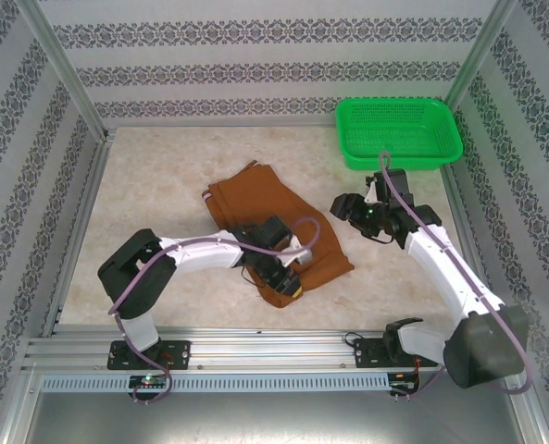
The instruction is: Roll up the long pants
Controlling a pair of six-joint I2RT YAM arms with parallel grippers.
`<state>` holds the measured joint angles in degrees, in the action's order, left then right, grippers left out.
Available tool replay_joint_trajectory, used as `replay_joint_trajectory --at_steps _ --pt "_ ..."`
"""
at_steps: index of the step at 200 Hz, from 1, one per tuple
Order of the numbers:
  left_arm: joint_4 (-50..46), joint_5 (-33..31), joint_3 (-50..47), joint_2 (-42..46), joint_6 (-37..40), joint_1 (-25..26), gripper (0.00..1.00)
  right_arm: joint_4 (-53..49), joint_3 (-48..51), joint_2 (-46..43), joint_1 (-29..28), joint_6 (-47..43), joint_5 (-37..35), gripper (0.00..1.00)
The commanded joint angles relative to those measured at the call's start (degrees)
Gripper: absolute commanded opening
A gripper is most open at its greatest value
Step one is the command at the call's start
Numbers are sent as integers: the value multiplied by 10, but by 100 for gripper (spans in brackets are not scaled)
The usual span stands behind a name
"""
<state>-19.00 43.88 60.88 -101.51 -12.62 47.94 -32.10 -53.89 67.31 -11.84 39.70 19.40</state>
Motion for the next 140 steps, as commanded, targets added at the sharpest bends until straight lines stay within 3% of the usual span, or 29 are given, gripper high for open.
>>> replay_joint_trajectory --at_steps 1,24,36,40,48,55,89,140 --pt "102 180 -3 9 -113 -37 0 -55 9 -32 1 -11 11 61" --pt "204 245 -15 -22 -221 -57 0 -55 27 -58 0 -2 34 59" --pt "182 255 2 -46 -231 -65 0 -56 34 -64 -2 0 47 52" --pt "172 259 7 -54 -230 -67 0 -55 36 -65 -3 1 51 44" --pt "140 255 19 -71 -223 -72 0 -46 45 -67 -4 4 65 14" --pt "116 256 28 -84 -215 -77 0 -38 54 -68 -5 9 75 0" --pt "170 275 14 -120 -300 -106 0 -11 78 -43 -25 18 85 0" --pt "164 255 -16 -125 -338 -140 0 36 92 29 -76 33 87 0"
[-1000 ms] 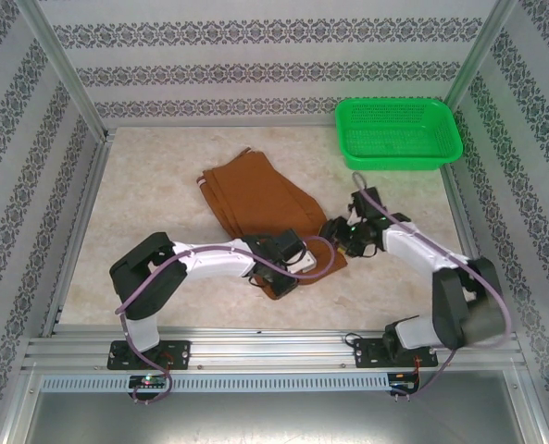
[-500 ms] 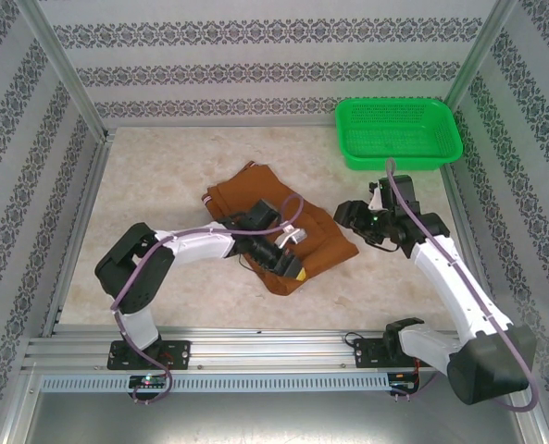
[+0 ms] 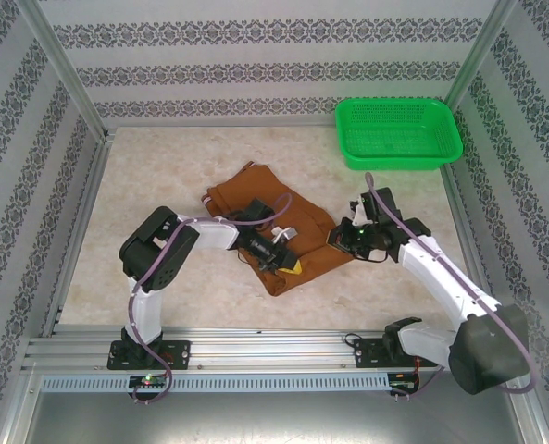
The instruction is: Roll up the long pants
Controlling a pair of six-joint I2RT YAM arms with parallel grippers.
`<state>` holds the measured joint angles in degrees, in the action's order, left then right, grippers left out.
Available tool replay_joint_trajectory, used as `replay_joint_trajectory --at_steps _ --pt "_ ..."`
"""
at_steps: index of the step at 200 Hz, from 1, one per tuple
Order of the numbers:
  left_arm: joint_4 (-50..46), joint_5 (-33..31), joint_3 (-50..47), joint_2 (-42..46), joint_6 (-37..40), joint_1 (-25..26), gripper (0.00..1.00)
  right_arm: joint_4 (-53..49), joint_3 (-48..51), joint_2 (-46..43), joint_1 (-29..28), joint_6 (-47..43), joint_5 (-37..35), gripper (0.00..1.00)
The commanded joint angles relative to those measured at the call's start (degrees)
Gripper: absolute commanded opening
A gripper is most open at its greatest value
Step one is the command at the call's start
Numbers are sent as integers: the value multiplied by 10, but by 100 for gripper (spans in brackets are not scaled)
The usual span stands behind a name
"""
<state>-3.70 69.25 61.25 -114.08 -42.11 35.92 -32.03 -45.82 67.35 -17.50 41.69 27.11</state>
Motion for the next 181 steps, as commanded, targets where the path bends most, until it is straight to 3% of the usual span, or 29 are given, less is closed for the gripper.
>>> replay_joint_trajectory --at_steps 1,43,62,80,89,100,111,123,136,148,166,181 --pt "11 0 -20 0 -44 -20 0 36 11 30 -20 13 10 0" --pt "75 2 -48 -1 -95 -29 0 90 23 156 -42 13 6 0" --pt "178 10 -82 2 -154 -30 0 115 23 218 -47 11 5 0" --pt "258 8 -110 31 -168 -30 17 128 18 263 -53 10 0 0" --pt "196 -18 -108 68 -104 -30 25 130 15 280 -55 8 -2 0" --pt "11 -84 -72 127 44 -22 28 127 9 294 -61 6 -6 0" --pt "-148 -194 -29 180 168 -3 31 122 4 302 -65 6 -11 0" --pt "-256 -317 6 215 232 20 33 119 1 308 -69 7 -15 0" --pt "-299 -403 16 243 255 38 41 116 -3 314 -74 7 -16 0" --pt "-303 -463 9 268 264 59 41 116 -4 320 -77 6 -16 0" --pt "-287 -521 -2 292 288 111 30 120 -6 329 -80 10 -16 0" --pt "-272 -505 1 285 304 147 15 120 -7 334 -82 10 -12 0"
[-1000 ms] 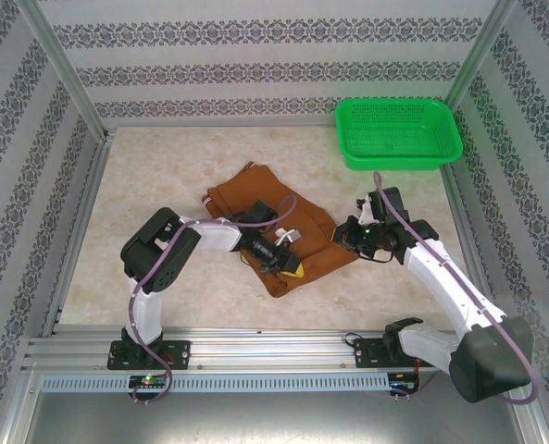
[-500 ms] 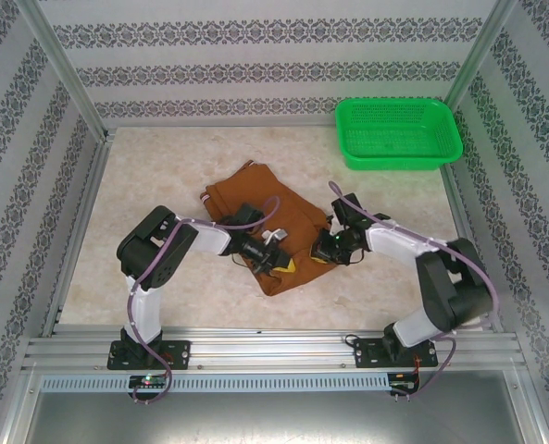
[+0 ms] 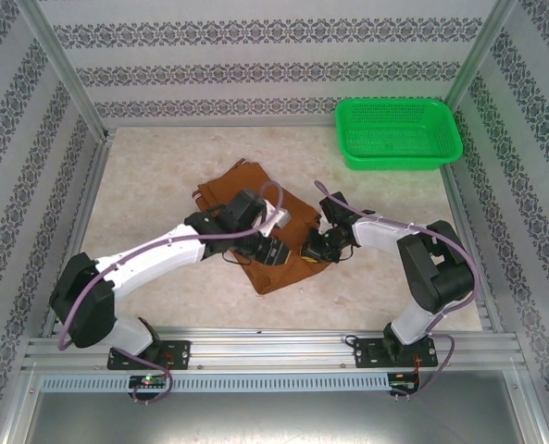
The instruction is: Roll up the long pants
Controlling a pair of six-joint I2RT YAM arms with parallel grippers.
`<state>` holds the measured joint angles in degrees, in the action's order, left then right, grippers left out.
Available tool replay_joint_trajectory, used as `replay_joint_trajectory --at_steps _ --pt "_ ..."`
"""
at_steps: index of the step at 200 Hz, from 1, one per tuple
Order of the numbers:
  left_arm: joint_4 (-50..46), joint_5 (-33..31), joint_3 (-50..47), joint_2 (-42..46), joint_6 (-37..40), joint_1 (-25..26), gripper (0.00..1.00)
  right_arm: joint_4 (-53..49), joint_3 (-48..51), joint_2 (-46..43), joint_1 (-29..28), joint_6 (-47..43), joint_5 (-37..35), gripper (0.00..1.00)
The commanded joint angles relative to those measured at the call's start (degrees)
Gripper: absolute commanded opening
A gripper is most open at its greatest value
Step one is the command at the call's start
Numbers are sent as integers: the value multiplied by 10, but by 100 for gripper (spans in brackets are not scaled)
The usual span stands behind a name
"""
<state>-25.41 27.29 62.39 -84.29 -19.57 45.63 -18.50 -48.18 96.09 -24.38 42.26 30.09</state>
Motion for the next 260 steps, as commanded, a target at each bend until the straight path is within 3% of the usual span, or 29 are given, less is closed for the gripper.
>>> replay_joint_trajectory --at_steps 1,29,47,72,100,119,131,142,152,168,196,231,260 --pt "-54 -84 -11 -15 78 52 15 -16 16 46 -13 5 -42 0" --pt "-41 -16 2 -103 61 61 10 -20 17 41 -13 4 -45 0" --pt "-42 -83 -2 -144 42 53 7 -24 18 38 -13 1 -48 0" --pt "-50 -151 -33 -148 12 4 5 -28 29 27 -13 -1 -52 0" --pt "-60 -165 -72 -146 -8 -33 5 -28 36 26 -9 -4 -55 0" --pt "-66 -153 -76 -155 -12 -30 5 -26 32 31 -9 -4 -53 0" --pt "-73 -178 -68 -126 -4 -5 4 -26 30 31 -9 -3 -52 0" --pt "-76 -241 -54 -75 30 46 12 -24 30 29 -9 -2 -52 0" --pt "-76 -305 -43 -34 71 96 28 -24 30 28 -9 -2 -53 0" --pt "-81 -332 -37 -9 115 126 42 -22 29 29 -8 -2 -49 0" --pt "-127 -359 -28 -49 184 158 50 -21 33 23 -8 -6 -45 0" --pt "-143 -470 -1 -130 234 192 54 -20 50 -3 -5 -10 -46 0" --pt "-136 -489 21 -143 270 203 60 -24 49 -24 -1 -19 -49 0"
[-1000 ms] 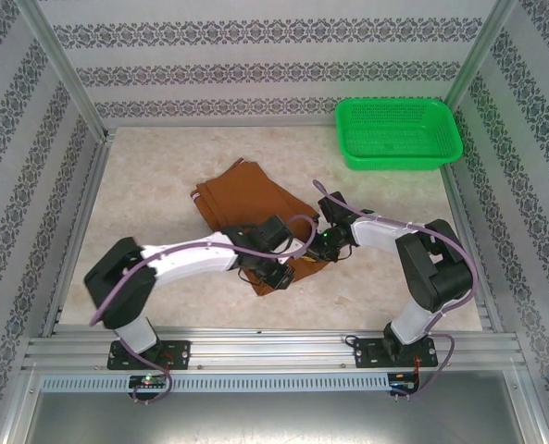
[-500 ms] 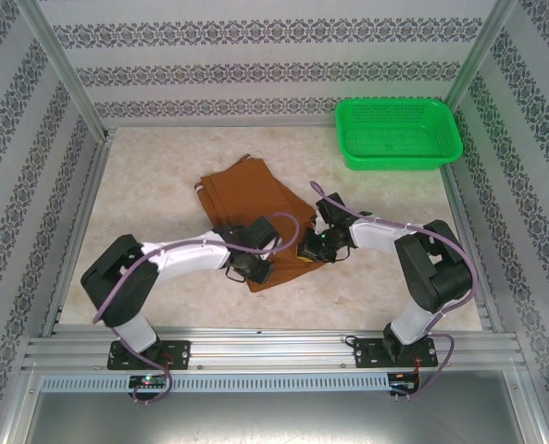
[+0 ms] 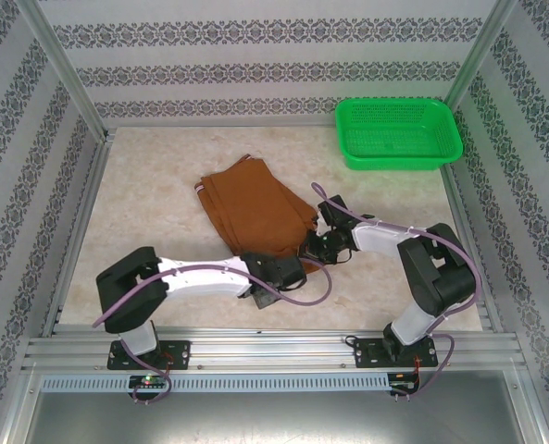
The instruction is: Roll up the long pants
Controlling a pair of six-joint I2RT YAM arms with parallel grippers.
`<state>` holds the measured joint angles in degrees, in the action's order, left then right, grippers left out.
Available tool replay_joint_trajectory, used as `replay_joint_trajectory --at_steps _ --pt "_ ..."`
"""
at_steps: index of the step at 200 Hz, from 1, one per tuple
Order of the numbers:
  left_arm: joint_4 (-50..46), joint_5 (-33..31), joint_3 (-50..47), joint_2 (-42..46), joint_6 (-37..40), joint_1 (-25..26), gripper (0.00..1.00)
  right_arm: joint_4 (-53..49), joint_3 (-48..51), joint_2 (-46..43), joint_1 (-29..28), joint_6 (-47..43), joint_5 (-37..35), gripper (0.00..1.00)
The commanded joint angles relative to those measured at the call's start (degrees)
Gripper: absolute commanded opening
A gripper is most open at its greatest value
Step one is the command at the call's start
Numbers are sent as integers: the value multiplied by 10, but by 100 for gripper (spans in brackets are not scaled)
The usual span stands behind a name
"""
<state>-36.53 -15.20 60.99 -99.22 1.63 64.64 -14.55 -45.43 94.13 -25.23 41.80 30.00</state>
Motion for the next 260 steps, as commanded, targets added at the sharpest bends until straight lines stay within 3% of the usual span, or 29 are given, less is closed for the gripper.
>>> replay_joint_trajectory --at_steps 1,63,104,105,108,112,183,204,233,260 --pt "-25 -65 36 6 59 13 61 -64 21 -5 7 -16 -49 0" --pt "-3 -123 52 -52 132 15 62 -54 4 26 11 -30 -30 0" --pt "-13 -29 64 -78 119 -17 64 -55 -12 37 17 -35 -22 0" --pt "-13 -26 64 -78 119 -18 66 -55 -12 37 18 -35 -22 0" --pt "-12 -18 65 -78 118 -21 85 -55 -13 37 19 -36 -23 0" --pt "-12 -11 66 -80 116 -25 89 -56 -14 38 20 -37 -23 0" --pt "-64 56 137 -196 95 -114 89 -54 -29 54 26 -34 -13 0" --pt "-83 98 154 -233 81 -126 86 -55 -31 53 27 -32 -12 0" --pt "-95 173 158 -280 80 -127 64 -57 -29 50 29 -30 -17 0" --pt "-106 238 171 -312 76 -120 50 -54 -28 51 29 -29 -16 0"
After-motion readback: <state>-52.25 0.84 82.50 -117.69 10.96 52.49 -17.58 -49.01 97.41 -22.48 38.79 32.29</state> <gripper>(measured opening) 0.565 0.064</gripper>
